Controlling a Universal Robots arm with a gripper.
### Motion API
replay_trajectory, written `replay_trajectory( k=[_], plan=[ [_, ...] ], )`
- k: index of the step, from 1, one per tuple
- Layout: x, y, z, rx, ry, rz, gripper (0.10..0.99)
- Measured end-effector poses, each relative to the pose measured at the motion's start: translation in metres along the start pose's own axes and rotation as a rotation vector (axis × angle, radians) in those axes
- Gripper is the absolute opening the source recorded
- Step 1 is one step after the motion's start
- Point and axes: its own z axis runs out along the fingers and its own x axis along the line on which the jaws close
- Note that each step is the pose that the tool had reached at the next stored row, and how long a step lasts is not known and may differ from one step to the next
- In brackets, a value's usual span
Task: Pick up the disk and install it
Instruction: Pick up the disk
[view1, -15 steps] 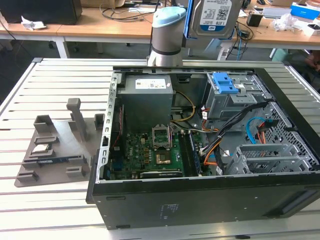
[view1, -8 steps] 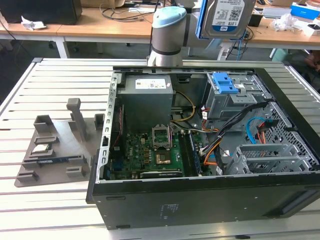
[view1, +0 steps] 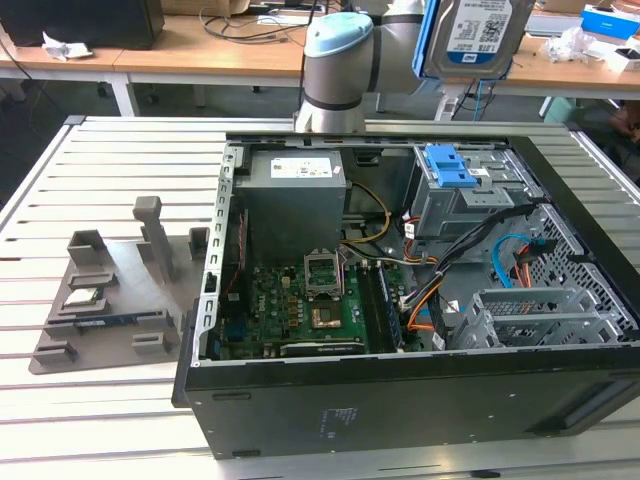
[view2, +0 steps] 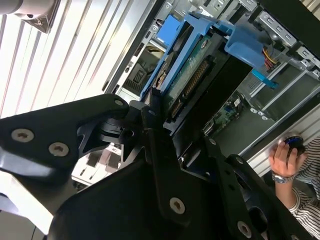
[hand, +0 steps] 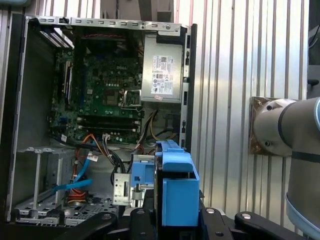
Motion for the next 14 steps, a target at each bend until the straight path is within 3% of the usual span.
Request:
replay_trajectory(
  k=[10,14],
  plan=[
    [0.0015,-0.0252,-0.0017,0.000,0.0001,0.000,0.369],
    [0.0025,-0.0401,-0.0027,0.000,0.0001,0.000,0.369]
  ],
)
